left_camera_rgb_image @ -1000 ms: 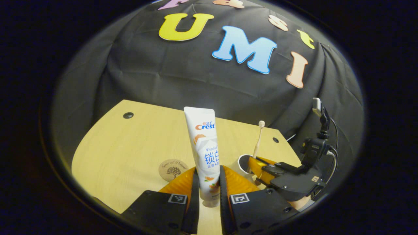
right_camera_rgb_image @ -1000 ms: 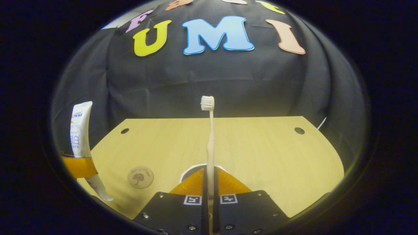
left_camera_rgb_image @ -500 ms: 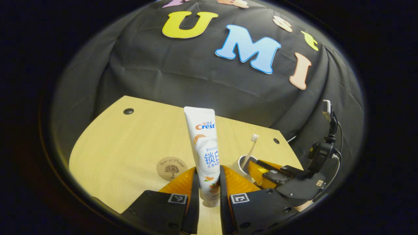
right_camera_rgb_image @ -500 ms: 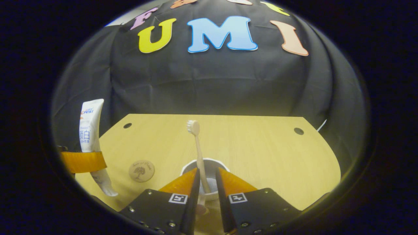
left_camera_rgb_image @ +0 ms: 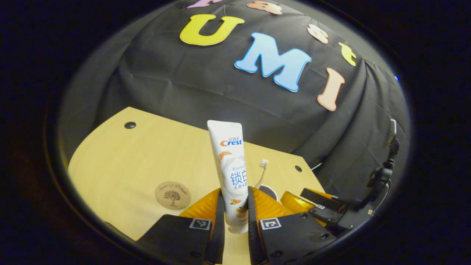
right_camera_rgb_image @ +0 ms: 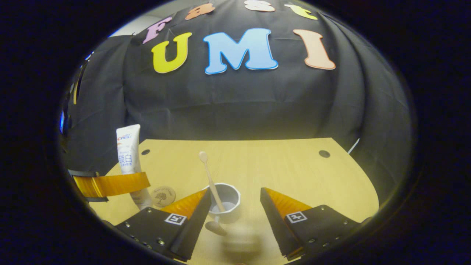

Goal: Put the toothbrush and toothpaste on the desktop into the cup, then pick up the cup and place it on the coaster on the desktop.

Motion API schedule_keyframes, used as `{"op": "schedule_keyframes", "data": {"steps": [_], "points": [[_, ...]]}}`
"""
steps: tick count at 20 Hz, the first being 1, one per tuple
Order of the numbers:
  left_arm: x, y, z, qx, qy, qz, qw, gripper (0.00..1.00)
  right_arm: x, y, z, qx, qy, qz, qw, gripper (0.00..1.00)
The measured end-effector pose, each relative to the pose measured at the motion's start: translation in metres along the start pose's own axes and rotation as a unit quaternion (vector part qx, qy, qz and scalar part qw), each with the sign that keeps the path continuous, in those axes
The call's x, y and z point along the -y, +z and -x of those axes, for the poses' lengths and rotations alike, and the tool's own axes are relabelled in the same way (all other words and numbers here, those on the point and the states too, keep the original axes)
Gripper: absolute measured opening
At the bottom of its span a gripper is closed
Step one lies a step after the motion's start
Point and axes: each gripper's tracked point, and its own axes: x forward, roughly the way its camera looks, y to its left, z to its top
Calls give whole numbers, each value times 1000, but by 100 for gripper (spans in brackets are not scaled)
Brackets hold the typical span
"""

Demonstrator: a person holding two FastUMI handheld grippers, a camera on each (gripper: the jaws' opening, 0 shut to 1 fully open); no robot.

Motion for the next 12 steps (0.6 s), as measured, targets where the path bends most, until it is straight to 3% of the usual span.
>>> {"op": "schedule_keyframes", "data": {"steps": [8, 12], "points": [[49, 7, -47, 70, -59, 3, 996, 33, 56, -11, 50, -8, -20, -34, 999, 83], [57, -6, -70, 94, -55, -17, 994, 31, 69, -33, 64, -37, -13, -67, 997, 83]]}}
